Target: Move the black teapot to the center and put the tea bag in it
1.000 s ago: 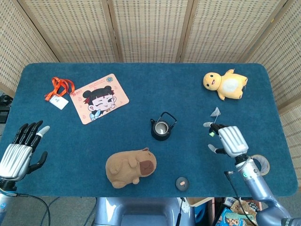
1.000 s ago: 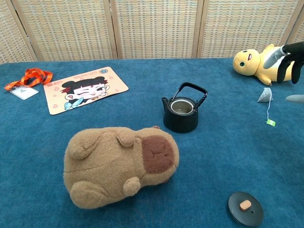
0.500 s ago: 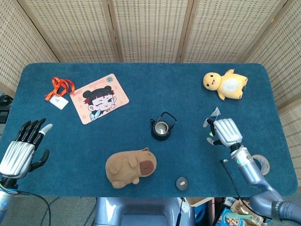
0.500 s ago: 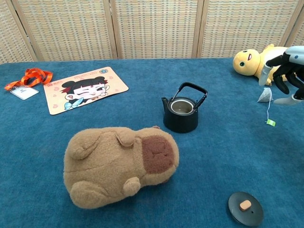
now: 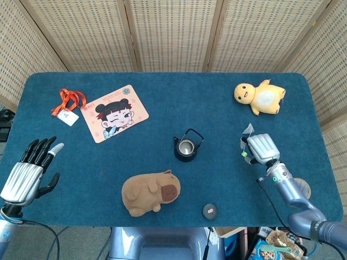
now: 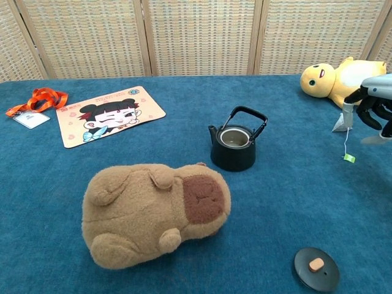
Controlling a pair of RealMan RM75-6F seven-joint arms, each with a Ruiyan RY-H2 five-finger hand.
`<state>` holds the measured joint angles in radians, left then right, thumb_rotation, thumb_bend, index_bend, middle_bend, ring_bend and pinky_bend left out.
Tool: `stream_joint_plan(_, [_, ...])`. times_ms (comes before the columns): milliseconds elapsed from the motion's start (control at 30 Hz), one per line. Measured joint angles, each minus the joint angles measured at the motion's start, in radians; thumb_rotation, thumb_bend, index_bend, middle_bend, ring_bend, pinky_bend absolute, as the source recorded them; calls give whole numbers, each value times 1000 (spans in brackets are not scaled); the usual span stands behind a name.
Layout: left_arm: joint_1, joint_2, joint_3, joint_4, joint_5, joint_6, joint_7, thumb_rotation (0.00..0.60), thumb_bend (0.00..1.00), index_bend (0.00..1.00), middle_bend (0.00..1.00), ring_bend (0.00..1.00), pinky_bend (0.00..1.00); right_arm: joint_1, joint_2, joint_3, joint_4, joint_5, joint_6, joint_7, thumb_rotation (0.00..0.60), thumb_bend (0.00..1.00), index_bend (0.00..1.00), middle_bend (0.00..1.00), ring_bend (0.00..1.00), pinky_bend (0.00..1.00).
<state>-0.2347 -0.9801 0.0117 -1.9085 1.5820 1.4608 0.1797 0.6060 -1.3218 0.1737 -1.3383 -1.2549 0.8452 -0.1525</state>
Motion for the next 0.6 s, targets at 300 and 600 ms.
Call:
stream_joint_plan(300, [9, 1, -4, 2, -3, -3, -2, 600, 475, 100, 13, 0, 0, 19, -41, -8, 61, 21, -24, -8, 600, 387, 524, 799, 810, 903])
stream_joint_plan(600, [19, 0, -4, 11, -8, -9, -13, 600, 475, 100, 13, 0, 0, 49, -93, -16, 144, 47, -60, -33, 600, 388, 532, 799, 810, 903])
